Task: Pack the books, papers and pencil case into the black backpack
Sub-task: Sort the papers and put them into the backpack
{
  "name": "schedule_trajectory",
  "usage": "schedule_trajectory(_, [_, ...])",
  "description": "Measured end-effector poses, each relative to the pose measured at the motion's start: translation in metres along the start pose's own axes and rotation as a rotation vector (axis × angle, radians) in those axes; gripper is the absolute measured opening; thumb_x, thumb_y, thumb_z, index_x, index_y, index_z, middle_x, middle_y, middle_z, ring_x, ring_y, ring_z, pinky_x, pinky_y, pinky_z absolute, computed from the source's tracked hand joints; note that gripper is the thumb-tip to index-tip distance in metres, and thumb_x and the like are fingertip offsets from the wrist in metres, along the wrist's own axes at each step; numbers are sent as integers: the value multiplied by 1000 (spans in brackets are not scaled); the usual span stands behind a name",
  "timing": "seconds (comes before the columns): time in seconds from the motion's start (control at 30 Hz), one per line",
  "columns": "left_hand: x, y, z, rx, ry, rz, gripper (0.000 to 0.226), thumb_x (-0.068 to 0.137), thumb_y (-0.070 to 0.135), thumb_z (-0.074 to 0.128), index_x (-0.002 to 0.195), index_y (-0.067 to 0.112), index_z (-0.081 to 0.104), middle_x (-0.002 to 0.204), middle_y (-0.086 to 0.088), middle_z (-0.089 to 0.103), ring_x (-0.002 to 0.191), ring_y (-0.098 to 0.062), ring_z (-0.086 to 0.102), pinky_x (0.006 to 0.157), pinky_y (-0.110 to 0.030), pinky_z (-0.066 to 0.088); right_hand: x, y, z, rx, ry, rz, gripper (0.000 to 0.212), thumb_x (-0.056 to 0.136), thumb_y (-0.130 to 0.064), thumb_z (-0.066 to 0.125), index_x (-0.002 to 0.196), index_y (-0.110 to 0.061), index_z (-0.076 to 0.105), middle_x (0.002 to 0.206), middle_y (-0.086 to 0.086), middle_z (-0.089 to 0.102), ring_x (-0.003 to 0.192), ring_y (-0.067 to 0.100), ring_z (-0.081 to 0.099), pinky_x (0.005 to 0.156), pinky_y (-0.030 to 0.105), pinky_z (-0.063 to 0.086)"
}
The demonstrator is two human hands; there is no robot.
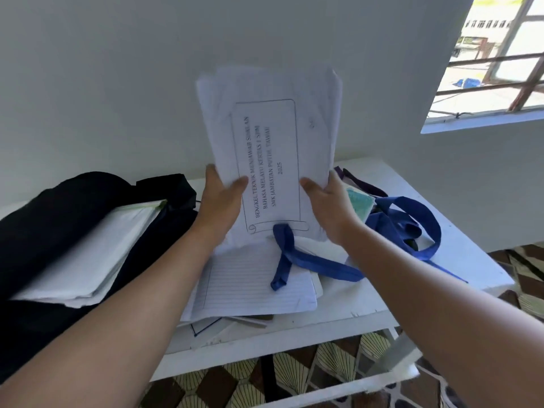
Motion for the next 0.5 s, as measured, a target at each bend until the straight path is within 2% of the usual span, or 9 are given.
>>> schedule_trajectory(0.1, [15,27,6,225,-45,4,36,97,20,66,123,17,42,109,8,61,96,-8,63,81,-28,53,14,-7,-17,-99,-17,110,25,101,-25,66,121,-25,52,106,-6,67,98,17,65,100,46,53])
schedule_trajectory(0.17, [24,22,15,325,-127,-112,52,91,24,73,129,13,41,116,0,61,102,-19,63,89,-37,55,17,-1,-29,-271,-59,215,36,97,-28,71,127,-21,53,114,1,66,104,26,64,100,49,52])
schedule_trajectory(0.23, [26,3,24,462,-224,-220,73,76,36,77,136,12,43,123,-5,64,106,-24,66,95,-43,56,11,6,-37,-436,-96,259,43,95,-27,74,131,-17,53,117,5,65,107,29,62,97,47,53])
schedule_trajectory(0.27, [27,-12,29,530,-267,-239,79,71,41,77,138,14,46,126,-5,65,106,-24,67,95,-43,57,8,12,-40,-493,-106,268,42,94,-26,74,130,-16,54,118,7,65,108,29,62,98,46,53])
schedule_trajectory(0.33, [14,-27,39,652,-335,-234,72,77,41,79,138,15,51,130,0,64,109,-21,65,95,-35,53,5,25,-45,-619,-109,270,35,94,-25,72,124,-13,58,117,9,67,107,30,63,99,47,53])
schedule_trajectory(0.4, [0,-34,42,810,-333,-184,72,86,41,79,142,11,45,137,-4,57,117,-24,60,91,-29,47,5,33,-50,-776,-103,258,41,92,-29,73,127,-12,60,115,10,68,105,30,64,94,46,56])
schedule_trajectory(0.47, [-5,-37,40,1042,-294,-134,93,84,51,78,150,8,29,149,-17,37,129,-33,49,96,-36,44,6,33,-54,-981,-59,252,60,89,-39,75,138,-15,52,128,12,61,119,33,58,100,49,53])
schedule_trajectory(0.5, [-8,-31,38,1163,-270,-95,101,82,57,77,152,8,24,150,-21,29,133,-37,41,100,-41,43,7,30,-54,-1085,-18,229,70,88,-44,75,144,-17,43,138,15,52,130,37,49,106,53,47])
Point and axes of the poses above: each hand's wrist, its own x-axis towards the middle knuckle, its own z-axis out of the palm, y = z × x, the point moved 5 cm from there along x, towards the middle knuckle
